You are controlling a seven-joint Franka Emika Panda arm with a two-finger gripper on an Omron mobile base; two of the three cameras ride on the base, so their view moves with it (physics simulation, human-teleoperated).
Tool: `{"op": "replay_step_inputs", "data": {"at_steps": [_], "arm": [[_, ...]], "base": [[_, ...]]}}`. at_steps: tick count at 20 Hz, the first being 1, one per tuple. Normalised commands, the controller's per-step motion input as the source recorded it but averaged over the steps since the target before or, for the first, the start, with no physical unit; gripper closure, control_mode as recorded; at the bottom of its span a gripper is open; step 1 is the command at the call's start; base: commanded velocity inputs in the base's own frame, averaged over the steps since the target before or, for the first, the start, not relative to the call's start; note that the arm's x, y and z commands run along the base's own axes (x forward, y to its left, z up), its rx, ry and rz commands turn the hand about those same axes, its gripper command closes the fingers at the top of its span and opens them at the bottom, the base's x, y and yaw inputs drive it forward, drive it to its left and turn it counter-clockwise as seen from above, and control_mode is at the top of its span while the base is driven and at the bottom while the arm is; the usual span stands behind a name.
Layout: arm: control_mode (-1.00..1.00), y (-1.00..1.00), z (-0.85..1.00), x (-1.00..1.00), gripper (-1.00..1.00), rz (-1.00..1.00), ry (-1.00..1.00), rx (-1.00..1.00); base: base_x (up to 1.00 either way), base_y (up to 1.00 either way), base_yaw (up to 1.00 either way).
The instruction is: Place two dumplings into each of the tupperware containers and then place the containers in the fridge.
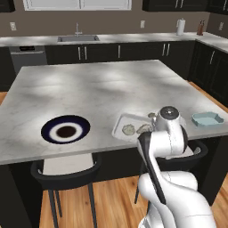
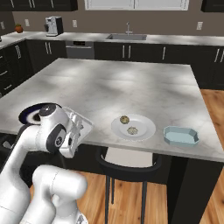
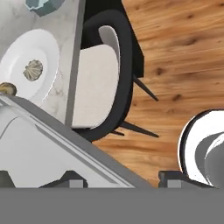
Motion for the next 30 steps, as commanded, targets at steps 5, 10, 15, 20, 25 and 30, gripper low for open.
{"op": "replay_step_inputs", "data": {"at_steps": [5, 10, 15, 20, 25, 30], "arm": [[-1.00, -0.20, 0.01, -0.23, 1.00, 0.00, 0.23, 0.03], [-1.00, -0.42, 0.02, -0.72, 1.00, 0.00, -0.06, 0.17], [1.00, -0.30, 0.00, -0.40, 1.00, -0.02, -0.02, 0.12], [1.00, 0.00, 0.00, 0.00, 1.00, 0.00, 0.00, 0.00], [1.00, 0.00, 0.00, 0.00, 1.00, 0.00, 0.00, 0.00], [1.00, 0.00, 0.00, 0.00, 1.00, 0.00, 0.00, 0.00]], "base": [[0.00, 0.00, 0.00], [0.00, 0.00, 0.00], [-0.09, -0.09, -0.01], [-0.56, -0.20, -0.02], [-0.37, 0.00, -0.27], [-0.35, -0.09, -0.48]]}}
